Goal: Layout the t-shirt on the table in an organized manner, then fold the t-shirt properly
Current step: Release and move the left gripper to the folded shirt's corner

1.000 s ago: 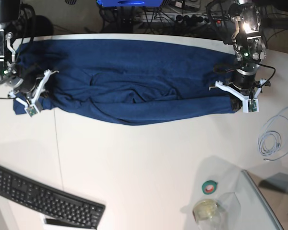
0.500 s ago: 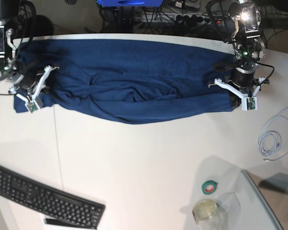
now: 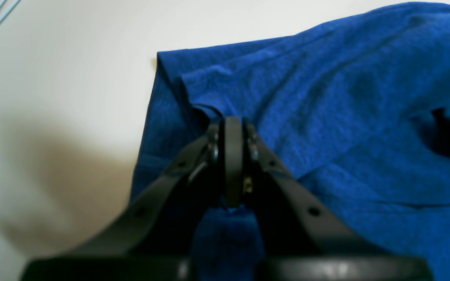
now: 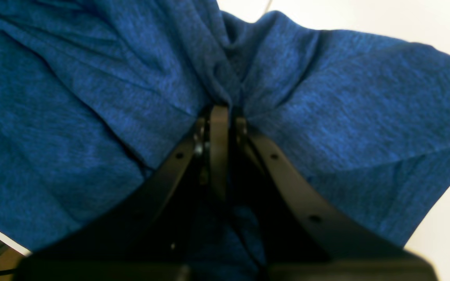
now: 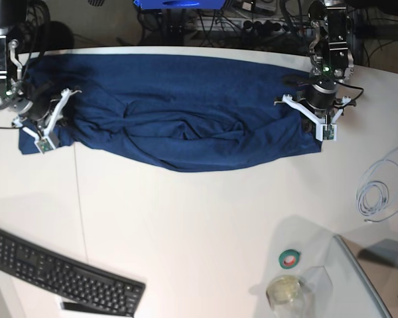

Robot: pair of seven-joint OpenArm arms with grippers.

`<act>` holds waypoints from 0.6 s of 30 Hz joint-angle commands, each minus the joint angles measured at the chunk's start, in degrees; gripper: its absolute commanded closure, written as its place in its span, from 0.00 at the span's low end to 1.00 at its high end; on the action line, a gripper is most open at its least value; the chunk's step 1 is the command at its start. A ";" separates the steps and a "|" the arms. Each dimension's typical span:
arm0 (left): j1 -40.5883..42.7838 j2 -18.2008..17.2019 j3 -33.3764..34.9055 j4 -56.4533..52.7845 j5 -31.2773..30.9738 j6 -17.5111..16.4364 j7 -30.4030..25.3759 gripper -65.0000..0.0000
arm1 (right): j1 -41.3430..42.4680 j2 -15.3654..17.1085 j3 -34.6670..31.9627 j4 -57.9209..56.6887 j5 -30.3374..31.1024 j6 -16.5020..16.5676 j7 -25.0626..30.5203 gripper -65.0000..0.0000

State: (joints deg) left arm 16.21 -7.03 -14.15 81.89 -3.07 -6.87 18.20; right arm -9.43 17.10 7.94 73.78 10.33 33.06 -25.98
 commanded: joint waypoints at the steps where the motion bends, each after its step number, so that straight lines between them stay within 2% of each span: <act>1: -0.08 -0.49 -0.05 0.71 0.13 0.24 -1.01 1.00 | 0.42 0.79 0.27 0.64 0.53 -0.05 0.70 0.99; 8: 0.36 -0.58 -0.40 0.97 0.13 0.24 -0.83 1.00 | 0.33 0.08 0.27 0.73 0.44 -0.05 0.61 0.99; 11: 1.16 -0.58 -0.57 1.15 0.04 0.24 -0.83 0.78 | 0.33 0.08 0.19 0.73 0.44 -0.05 0.61 0.99; 12: 1.16 -0.58 -0.57 1.15 0.04 0.24 -0.83 0.73 | 0.33 0.08 0.19 0.73 0.44 -0.05 0.61 0.99; 14: 1.24 -1.19 -0.57 1.15 0.04 0.24 -0.83 0.66 | 0.33 0.08 0.19 0.73 0.44 -0.05 0.61 0.99; 18: 1.51 -1.28 -0.75 2.29 -0.05 0.24 -0.83 0.58 | 0.33 0.08 0.27 0.73 0.44 -0.05 0.53 0.99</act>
State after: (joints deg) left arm 17.76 -7.88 -14.70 82.83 -3.07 -6.79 18.85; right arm -9.45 16.49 7.92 73.80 10.31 33.06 -25.98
